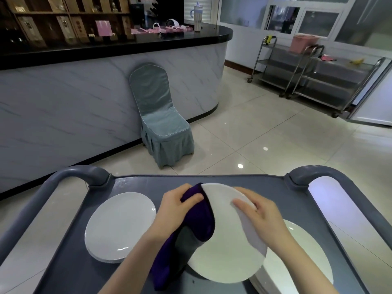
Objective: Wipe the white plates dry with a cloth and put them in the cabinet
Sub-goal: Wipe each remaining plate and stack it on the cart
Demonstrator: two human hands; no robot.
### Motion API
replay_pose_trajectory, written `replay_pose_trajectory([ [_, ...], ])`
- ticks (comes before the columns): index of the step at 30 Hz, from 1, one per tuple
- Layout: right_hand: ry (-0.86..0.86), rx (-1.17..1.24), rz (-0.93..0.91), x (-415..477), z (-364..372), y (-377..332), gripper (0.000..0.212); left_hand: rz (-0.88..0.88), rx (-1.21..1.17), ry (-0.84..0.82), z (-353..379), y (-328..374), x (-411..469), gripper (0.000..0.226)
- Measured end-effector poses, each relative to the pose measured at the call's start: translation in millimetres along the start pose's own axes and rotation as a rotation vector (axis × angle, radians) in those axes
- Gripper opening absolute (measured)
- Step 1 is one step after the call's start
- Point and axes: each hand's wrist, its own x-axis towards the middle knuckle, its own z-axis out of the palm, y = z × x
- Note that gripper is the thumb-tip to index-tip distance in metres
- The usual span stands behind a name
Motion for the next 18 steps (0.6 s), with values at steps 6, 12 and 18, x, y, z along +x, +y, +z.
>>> replay_pose_trajectory([
  [6,0.322,0.348,0.249,-11.7,10.0,12.1,0.032,-0.278,-0.214,0.261,17.7,-24.6,-24.7,0.016],
  [12,-0.047,0.11,0.095,-1.9,7.8,2.1,0.032,0.055,0.14,-0.067,-13.6,6.8,4.2,0.026],
  [18,0.014,0.096,0.048,10.9,7.1,-5.0,0.031,0.039,0.051,0.03,-11.3,6.5,4.9,0.017],
])
